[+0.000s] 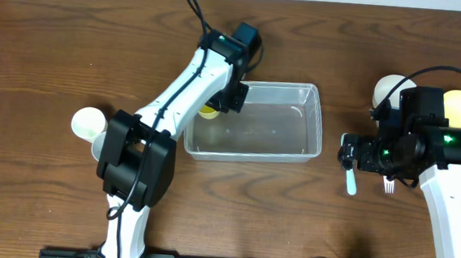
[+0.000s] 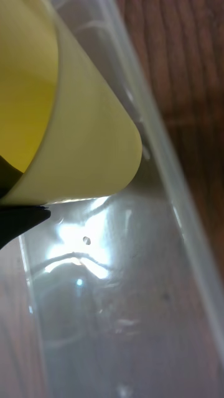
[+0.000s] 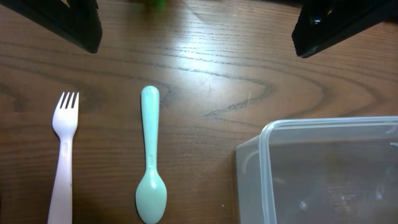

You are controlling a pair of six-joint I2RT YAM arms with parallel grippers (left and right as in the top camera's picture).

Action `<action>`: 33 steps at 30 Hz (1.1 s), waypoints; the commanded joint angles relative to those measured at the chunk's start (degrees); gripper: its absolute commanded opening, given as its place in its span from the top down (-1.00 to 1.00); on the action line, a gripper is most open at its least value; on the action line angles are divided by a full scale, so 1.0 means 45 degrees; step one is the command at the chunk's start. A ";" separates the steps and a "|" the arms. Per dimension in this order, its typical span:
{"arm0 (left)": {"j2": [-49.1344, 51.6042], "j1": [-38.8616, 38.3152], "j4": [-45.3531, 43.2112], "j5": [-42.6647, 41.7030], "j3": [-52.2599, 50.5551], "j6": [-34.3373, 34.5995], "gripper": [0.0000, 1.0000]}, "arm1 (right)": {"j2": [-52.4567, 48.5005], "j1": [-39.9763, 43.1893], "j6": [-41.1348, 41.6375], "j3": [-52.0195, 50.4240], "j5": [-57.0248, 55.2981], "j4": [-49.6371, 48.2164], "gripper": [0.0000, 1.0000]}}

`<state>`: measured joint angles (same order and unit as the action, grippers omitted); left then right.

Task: Pack container
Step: 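Carry the yellow cup with the left gripper into the container's left corner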

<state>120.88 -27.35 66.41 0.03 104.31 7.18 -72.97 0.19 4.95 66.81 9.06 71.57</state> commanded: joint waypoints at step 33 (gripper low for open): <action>-0.2288 0.0223 0.1311 0.0170 0.0262 -0.0340 -0.31 | -0.0024 -0.0044 -0.0180 0.0228 -0.0155 0.0005 -0.98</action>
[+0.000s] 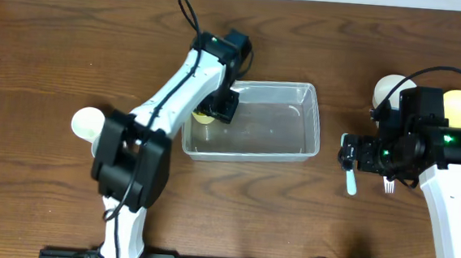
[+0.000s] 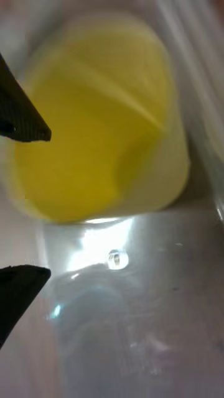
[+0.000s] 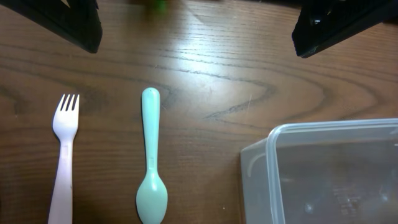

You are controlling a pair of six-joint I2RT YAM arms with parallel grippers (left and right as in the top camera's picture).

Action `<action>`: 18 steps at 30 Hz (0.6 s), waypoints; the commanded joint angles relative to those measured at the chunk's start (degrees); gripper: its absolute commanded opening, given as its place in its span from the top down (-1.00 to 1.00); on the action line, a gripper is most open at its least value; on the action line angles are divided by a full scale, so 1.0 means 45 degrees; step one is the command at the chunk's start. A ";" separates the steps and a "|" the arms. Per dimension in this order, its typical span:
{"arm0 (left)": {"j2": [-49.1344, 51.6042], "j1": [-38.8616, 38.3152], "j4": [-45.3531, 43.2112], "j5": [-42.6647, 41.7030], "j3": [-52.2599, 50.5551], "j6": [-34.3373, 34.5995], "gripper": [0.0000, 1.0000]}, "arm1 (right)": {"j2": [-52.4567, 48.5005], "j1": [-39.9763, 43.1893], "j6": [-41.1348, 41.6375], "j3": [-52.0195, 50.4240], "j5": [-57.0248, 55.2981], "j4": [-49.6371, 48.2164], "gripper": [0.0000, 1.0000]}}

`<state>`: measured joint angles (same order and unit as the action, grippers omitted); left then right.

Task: Pack container
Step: 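Carry the yellow cup with the left gripper into the container's left corner, then move the left gripper back to the pale blue cup and grasp it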

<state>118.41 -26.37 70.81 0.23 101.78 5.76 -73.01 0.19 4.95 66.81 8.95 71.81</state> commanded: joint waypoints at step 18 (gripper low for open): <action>-1.0205 0.5542 0.1477 0.1151 -0.2322 0.1273 -0.72 | -0.0015 -0.0044 -0.0262 0.0228 -0.0126 -0.0044 -0.98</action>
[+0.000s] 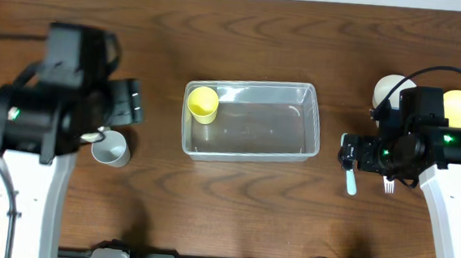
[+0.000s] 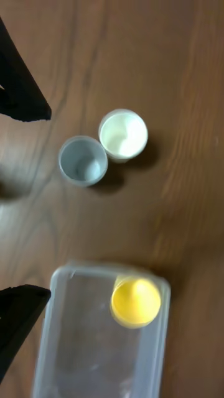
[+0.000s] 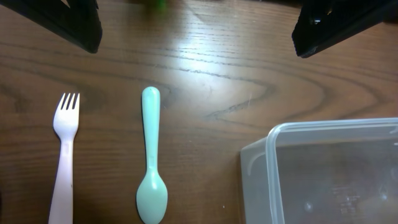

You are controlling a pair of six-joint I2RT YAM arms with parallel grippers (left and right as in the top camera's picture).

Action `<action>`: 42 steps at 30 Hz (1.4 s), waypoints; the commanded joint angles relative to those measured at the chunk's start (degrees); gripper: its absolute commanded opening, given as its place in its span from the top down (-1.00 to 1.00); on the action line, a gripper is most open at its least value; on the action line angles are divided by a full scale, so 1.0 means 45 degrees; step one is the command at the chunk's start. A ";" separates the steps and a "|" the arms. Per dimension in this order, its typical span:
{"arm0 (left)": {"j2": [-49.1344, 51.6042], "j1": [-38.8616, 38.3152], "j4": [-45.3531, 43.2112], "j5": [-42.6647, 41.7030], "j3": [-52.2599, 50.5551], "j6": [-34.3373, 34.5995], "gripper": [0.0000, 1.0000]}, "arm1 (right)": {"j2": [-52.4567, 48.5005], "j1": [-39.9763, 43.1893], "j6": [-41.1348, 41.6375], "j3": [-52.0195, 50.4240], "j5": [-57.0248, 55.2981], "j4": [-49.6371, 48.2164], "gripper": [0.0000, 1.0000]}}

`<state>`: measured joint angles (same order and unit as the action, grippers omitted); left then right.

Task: Pack container
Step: 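Move the left gripper back to the pale blue cup and grasp it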

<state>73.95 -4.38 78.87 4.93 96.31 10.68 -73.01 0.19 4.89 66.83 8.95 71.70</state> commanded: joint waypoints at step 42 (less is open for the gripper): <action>0.5663 0.1889 -0.4940 -0.1331 -0.7019 0.0180 0.31 | -0.0015 -0.0044 -0.0248 0.0219 -0.0126 0.0170 -0.98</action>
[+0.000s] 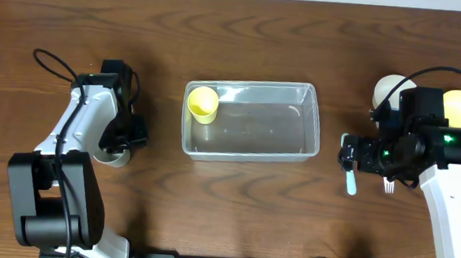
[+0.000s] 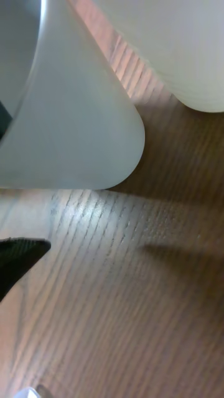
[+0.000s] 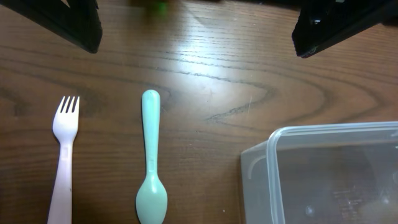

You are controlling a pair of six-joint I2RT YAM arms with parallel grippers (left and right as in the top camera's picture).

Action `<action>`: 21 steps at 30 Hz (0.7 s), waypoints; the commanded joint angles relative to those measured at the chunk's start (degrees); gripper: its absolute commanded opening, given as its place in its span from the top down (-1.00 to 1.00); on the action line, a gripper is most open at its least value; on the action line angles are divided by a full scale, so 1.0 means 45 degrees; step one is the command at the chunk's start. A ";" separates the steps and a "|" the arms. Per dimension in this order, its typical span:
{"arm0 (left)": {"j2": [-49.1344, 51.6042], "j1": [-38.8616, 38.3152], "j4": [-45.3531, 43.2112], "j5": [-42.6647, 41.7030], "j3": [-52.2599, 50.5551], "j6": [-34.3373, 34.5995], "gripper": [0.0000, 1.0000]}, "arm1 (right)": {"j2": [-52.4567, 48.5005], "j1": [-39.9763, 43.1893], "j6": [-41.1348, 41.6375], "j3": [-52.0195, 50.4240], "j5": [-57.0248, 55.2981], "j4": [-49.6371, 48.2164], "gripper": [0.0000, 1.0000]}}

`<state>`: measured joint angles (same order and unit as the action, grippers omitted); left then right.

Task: Pack container
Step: 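Move the left gripper back to the pale blue cup and grasp it, then place the pale blue cup with the left gripper beside the yellow cup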

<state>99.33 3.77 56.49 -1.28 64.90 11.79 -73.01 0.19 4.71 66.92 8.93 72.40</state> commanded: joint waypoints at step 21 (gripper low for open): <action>-0.0209 0.0005 0.0719 0.0049 0.0549 -0.0063 0.88 | -0.0015 -0.0044 -0.0214 0.0199 -0.0121 0.0015 -0.98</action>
<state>99.33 3.75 58.67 -1.32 65.08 11.79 -73.01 0.19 4.71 66.92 8.93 72.40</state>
